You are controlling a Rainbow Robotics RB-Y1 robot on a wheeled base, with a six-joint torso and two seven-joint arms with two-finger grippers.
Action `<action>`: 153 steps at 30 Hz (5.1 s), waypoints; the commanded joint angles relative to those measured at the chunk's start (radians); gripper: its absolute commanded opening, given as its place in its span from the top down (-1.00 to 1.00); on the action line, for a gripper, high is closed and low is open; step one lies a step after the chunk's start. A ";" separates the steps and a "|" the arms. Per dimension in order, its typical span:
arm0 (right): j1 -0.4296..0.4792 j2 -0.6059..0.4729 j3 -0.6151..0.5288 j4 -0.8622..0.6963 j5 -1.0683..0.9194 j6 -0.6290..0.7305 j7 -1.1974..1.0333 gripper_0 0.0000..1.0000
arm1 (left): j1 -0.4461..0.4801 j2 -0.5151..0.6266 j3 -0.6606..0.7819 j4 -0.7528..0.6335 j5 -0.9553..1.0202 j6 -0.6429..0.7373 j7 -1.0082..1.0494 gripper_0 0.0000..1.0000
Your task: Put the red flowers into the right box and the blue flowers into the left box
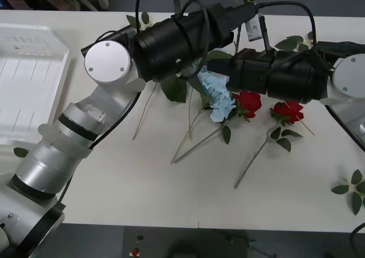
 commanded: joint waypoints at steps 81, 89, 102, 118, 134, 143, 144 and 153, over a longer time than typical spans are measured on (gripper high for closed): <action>-0.168 -0.517 -0.092 0.502 0.328 0.786 -0.647 -0.54 | -0.234 1.075 -0.172 0.182 -0.653 0.848 0.062 1.00; -0.009 -0.473 -0.096 0.054 0.388 0.646 -1.095 -0.54 | -0.131 1.041 -0.172 0.300 -0.799 0.663 0.062 -0.34; -0.250 -0.212 0.010 0.170 0.685 0.580 -1.053 -0.53 | -0.129 1.127 -0.106 0.067 -0.159 0.670 0.081 -0.99; -0.472 -0.006 0.202 0.604 0.885 0.398 -0.774 -0.47 | -0.131 0.415 -0.078 0.185 -0.570 0.598 0.521 -1.00; -0.510 -0.060 0.409 0.680 0.871 0.292 -0.647 -0.43 | -0.297 0.127 -0.098 0.550 -0.785 0.310 0.572 -1.00; -0.512 -0.091 0.429 0.693 0.853 0.278 -0.627 0.58 | -0.356 0.078 -0.219 0.616 -0.689 0.239 0.576 -1.00; -0.512 -0.089 0.429 0.696 0.853 0.275 -0.630 0.76 | -0.356 0.078 -0.228 0.616 -0.689 0.233 0.576 -1.00; -0.512 -0.089 0.428 0.715 0.848 0.249 -0.630 1.00 | -0.356 0.003 -0.256 0.713 -0.709 0.189 0.570 -1.00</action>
